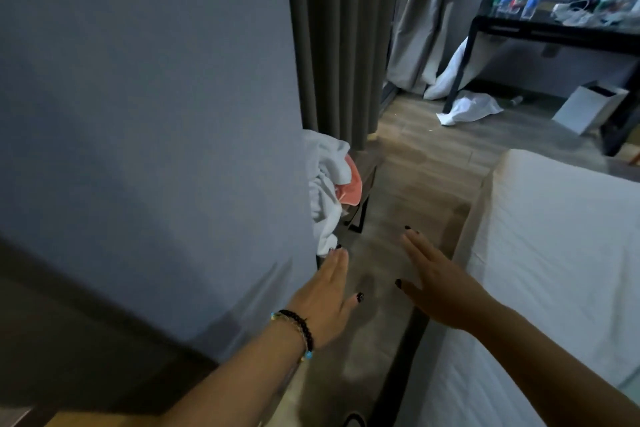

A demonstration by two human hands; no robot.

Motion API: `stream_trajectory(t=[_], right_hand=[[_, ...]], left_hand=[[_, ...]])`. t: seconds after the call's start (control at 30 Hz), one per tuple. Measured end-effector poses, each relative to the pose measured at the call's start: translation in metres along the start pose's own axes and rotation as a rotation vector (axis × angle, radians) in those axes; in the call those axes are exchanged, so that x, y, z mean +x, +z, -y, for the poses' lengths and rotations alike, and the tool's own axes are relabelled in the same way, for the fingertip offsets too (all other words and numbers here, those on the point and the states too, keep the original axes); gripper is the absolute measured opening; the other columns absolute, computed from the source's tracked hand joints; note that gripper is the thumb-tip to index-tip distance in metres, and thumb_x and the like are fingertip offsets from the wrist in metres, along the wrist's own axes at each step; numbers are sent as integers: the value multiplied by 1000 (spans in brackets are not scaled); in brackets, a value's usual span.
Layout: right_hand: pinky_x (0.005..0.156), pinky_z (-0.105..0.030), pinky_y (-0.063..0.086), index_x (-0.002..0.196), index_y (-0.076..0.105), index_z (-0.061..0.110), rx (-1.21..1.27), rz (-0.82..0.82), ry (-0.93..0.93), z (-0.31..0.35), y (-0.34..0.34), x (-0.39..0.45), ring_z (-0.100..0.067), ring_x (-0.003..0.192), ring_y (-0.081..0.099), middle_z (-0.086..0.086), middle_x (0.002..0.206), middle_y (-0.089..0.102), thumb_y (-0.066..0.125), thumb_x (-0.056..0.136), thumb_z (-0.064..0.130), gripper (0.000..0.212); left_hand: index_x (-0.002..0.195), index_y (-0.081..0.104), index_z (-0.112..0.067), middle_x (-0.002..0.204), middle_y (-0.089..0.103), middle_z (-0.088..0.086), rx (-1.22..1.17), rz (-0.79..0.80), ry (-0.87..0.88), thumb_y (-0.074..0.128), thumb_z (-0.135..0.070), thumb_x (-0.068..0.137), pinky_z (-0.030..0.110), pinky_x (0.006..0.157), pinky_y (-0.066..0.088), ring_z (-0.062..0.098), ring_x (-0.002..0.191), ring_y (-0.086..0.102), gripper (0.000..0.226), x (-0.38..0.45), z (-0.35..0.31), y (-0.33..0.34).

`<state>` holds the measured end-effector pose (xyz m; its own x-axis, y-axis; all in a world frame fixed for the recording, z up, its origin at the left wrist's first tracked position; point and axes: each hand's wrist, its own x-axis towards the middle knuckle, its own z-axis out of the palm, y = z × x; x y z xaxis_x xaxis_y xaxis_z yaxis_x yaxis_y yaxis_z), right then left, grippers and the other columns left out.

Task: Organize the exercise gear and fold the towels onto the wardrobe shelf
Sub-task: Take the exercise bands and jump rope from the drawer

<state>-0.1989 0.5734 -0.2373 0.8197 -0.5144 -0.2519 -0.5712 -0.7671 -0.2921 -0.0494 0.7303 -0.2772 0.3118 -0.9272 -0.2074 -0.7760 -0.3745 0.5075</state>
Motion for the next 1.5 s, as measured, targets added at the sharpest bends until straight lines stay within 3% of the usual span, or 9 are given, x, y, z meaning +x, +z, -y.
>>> stream_trajectory(t=[0.2, 0.47, 0.7, 0.87, 1.07, 1.23, 1.37, 1.43, 1.5], right_hand=[[119, -35, 11, 152, -4, 24, -34, 93, -20, -35, -8, 57, -16, 148, -4, 2, 161, -11, 41, 98, 48, 75], [118, -34, 7, 152, -7, 21, -41, 158, -57, -80, -5, 148, -17, 147, -7, 0, 161, -13, 35, 98, 53, 76], [119, -36, 7, 153, -6, 20, 28, 199, -16, -131, -3, 244, -18, 147, -9, -2, 161, -12, 35, 99, 51, 74], [121, -41, 11, 153, 0, 21, 65, 228, -6, -162, -2, 306, -19, 148, -5, -3, 161, -8, 36, 98, 52, 73], [120, -40, 12, 154, 4, 17, 42, 319, -66, -189, 12, 366, -23, 149, 0, -6, 162, -3, 45, 98, 45, 75], [119, -41, 6, 154, 2, 16, -59, 410, -161, -204, 45, 414, -24, 148, -4, -8, 161, -6, 48, 98, 36, 75], [119, -40, 10, 154, 4, 15, -18, 457, -185, -213, 86, 445, -25, 149, 2, -8, 162, -4, 48, 99, 33, 73], [118, -37, 16, 154, 6, 16, 59, 513, -179, -219, 112, 449, -25, 148, 7, -7, 162, -3, 46, 100, 34, 70], [116, -34, 22, 154, 8, 16, 79, 564, -197, -225, 138, 451, -25, 148, 11, -7, 162, -5, 46, 100, 34, 69]], left_hand=[[153, -12, -10, 161, -16, 4, -39, -20, -38, 34, -38, 103, 23, 119, 0, 12, 148, -11, 73, 76, -4, 9], [151, -12, -8, 161, -14, 5, -70, -80, -73, 38, -28, 103, 18, 116, -6, 9, 145, -15, 72, 164, 30, 27], [150, -7, -5, 150, -19, -4, -62, -135, -127, 35, -29, 100, 20, 118, -5, 11, 146, -13, 70, 257, 56, 37], [153, -7, -10, 161, -11, 1, -126, -122, -189, 41, -26, 100, 10, 110, -3, 11, 148, -5, 73, 319, 61, 34], [152, -15, -17, 161, -16, -1, -184, -126, -252, 44, -26, 100, 30, 121, 14, 13, 149, 0, 79, 369, 71, 38], [147, -21, -23, 161, -14, -1, -196, -143, -328, 46, -23, 99, 32, 120, 18, 14, 149, 1, 83, 400, 90, 58], [144, -26, -29, 158, -27, 6, 12, -116, -354, 48, -18, 94, 36, 115, 31, 23, 149, 6, 90, 415, 120, 84], [152, -13, -23, 159, -19, 16, 115, -86, -363, 46, -13, 86, 48, 116, 27, 33, 149, -2, 89, 416, 133, 100], [154, 7, -14, 159, 4, 23, 131, -76, -401, 46, -11, 75, 57, 110, 31, 37, 147, 6, 88, 416, 148, 117]])
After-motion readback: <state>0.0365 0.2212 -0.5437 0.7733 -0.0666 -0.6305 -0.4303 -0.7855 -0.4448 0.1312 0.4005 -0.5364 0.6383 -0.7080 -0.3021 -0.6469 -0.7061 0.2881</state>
